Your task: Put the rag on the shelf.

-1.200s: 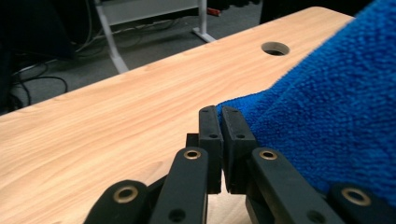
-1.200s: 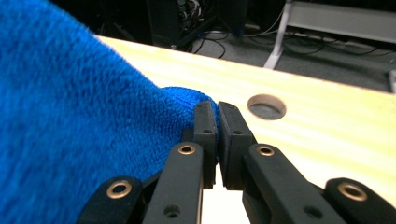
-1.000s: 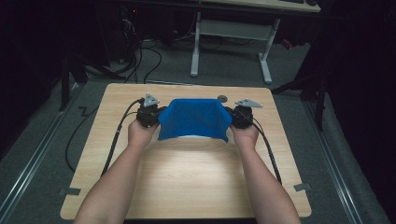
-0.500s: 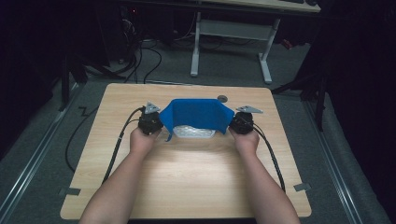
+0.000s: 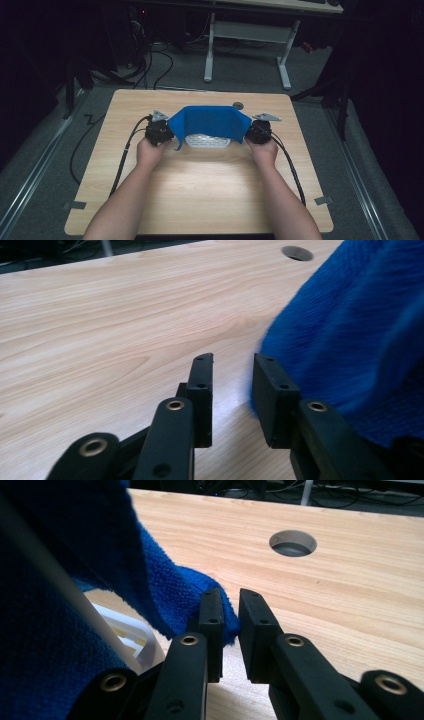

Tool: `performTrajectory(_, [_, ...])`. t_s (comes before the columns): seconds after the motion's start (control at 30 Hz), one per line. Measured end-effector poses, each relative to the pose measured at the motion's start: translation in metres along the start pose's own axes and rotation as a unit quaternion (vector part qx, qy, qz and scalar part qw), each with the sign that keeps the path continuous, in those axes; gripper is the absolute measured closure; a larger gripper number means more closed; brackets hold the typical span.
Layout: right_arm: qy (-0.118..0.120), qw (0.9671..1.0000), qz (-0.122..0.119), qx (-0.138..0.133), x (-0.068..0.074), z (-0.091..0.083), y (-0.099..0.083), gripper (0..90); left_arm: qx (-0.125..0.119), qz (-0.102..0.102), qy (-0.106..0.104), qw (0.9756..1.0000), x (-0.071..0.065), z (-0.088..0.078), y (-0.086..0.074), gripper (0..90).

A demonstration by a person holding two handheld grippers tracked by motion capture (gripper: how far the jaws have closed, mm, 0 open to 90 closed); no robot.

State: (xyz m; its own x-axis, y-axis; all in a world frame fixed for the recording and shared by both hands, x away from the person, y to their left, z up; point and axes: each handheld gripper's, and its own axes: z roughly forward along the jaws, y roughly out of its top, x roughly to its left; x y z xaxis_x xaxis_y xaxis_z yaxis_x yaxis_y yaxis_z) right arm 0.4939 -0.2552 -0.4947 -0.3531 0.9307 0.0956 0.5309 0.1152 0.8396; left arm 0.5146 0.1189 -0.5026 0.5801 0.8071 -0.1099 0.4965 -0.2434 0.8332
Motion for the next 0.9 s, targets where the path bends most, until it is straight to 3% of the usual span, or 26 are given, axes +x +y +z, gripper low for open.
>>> performTrajectory(0.53, [-0.018,0.9997,-0.010,-0.015,-0.004,-0.016,0.012,66.9,-0.016,0.011,0.035,0.9992,0.012,-0.027,0.008,59.9])
performTrajectory(0.9, [-0.025,0.9992,-0.014,-0.027,-0.015,-0.034,0.020,63.8,-0.033,0.013,0.063,0.9974,0.022,-0.046,0.013,56.8])
